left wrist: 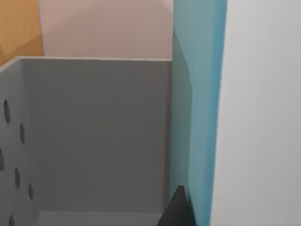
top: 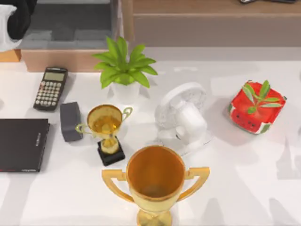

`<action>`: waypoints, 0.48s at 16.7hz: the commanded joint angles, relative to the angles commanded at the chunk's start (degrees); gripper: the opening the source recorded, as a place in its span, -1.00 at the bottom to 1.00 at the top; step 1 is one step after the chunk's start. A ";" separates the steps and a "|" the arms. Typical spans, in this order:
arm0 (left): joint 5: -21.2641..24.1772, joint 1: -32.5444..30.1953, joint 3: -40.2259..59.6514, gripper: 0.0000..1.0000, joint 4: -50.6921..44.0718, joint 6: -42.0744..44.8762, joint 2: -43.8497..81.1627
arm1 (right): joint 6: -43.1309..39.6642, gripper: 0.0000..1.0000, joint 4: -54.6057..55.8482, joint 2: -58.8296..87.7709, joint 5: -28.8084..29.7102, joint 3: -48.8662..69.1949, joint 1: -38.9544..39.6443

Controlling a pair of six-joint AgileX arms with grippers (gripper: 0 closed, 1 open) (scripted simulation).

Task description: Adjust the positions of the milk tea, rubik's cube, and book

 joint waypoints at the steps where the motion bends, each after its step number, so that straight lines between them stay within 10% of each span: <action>1: -0.03 -0.02 -0.21 -1.00 -0.16 0.00 -0.37 | 0.00 1.00 0.00 0.00 0.00 0.00 0.00; 8: 1.56 0.27 -1.67 -1.00 0.82 1.96 -2.21 | 0.00 1.00 0.00 0.00 0.00 0.00 0.00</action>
